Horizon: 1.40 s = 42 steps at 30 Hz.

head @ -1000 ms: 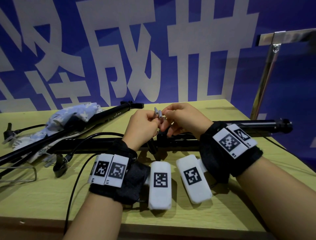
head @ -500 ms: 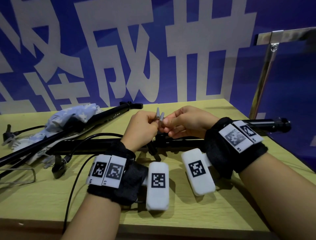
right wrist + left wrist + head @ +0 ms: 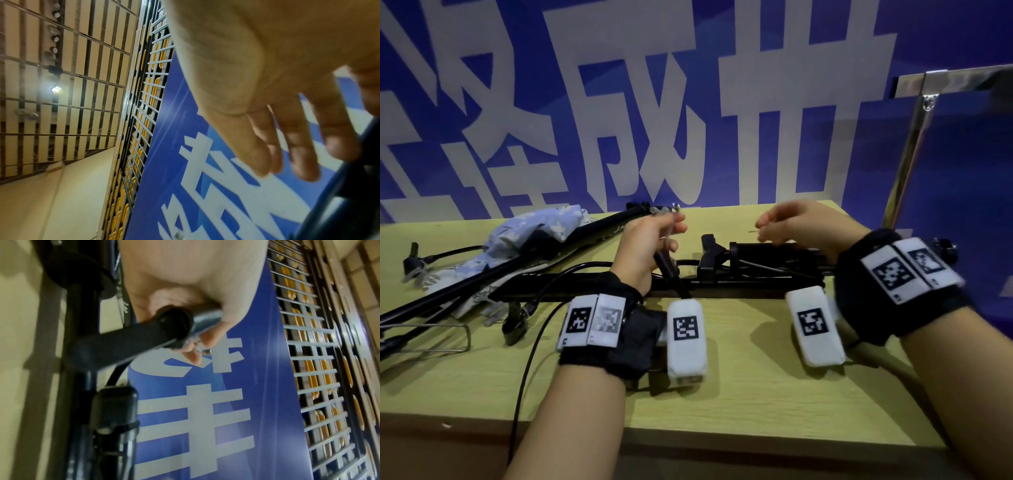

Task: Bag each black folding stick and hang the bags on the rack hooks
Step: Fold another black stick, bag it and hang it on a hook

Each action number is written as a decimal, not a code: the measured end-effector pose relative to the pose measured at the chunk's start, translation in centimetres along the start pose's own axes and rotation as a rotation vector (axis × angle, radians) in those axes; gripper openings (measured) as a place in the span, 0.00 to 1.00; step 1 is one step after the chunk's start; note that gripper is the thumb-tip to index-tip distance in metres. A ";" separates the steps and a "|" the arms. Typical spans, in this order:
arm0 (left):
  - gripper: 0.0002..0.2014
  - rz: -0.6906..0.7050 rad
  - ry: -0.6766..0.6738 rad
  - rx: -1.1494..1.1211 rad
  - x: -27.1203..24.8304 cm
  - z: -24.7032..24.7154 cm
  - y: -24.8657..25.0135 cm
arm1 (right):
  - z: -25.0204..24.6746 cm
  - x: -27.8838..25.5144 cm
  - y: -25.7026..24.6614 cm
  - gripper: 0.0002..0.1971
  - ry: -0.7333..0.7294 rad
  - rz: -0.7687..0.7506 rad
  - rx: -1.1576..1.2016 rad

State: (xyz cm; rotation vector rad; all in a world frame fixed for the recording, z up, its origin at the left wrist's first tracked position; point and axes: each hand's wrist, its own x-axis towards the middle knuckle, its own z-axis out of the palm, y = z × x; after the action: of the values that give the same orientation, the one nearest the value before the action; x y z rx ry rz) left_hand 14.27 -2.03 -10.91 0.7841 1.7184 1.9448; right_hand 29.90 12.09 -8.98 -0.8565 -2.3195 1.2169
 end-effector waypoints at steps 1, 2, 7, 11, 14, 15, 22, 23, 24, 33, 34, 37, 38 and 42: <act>0.10 -0.013 0.032 -0.071 0.1 -0.1 0.0 | -0.9 -0.2 0.7 0.03 -0.005 0.030 -0.066; 0.11 -0.019 0.069 -0.154 0.2 -0.4 0.1 | -1.6 -0.4 1.4 0.04 -0.015 0.067 -0.113; 0.18 -0.026 0.143 -0.350 0.6 -0.6 0.0 | -4.9 -2.3 4.2 0.05 0.006 0.197 0.055; 0.19 -0.025 0.031 -0.109 0.3 0.7 -0.5 | -6.7 -3.8 6.3 0.11 0.134 0.263 0.266; 0.30 -0.054 -0.094 0.010 0.2 1.1 -0.9 | -7.5 -4.4 8.0 0.13 0.321 0.304 0.346; 0.31 -0.055 -0.117 0.031 0.3 1.1 -1.0 | -7.7 -4.5 8.6 0.14 0.381 0.321 0.341; 0.21 -0.061 -0.016 -0.023 1.8 0.0 -2.1 | -7.5 -3.3 10.7 0.24 0.500 0.375 0.306; 0.21 -0.061 -0.007 -0.060 1.9 0.1 -2.2 | -7.3 -3.0 10.8 0.24 0.519 0.372 0.310; 0.22 -0.065 -0.002 -0.097 1.8 0.2 -2.2 | -7.2 -2.7 11.1 0.25 0.543 0.373 0.291; 0.31 0.011 0.106 -0.148 1.6 0.8 -2.1 | -8.0 -1.7 12.6 0.29 0.699 0.529 0.291; 0.32 0.002 0.092 -0.136 1.7 0.8 -2.2 | -8.1 -1.4 12.8 0.28 0.711 0.518 0.341; 0.20 -0.030 0.072 -0.109 1.8 0.8 -2.3 | -8.4 -1.2 13.1 0.31 0.771 0.547 0.497; 0.16 -0.045 0.094 -0.098 1.8 0.8 -2.3 | -8.4 -1.2 13.3 0.32 0.786 0.550 0.532; 0.05 -0.093 0.190 -0.076 2.0 0.3 -2.6 | -8.7 -1.0 14.6 0.29 0.813 0.528 0.615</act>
State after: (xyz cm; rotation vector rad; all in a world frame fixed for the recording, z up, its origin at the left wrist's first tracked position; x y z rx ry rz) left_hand 12.89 -0.14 -13.20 0.4974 1.7417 2.0634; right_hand 40.58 23.05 -16.37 -1.4118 -1.0291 1.3170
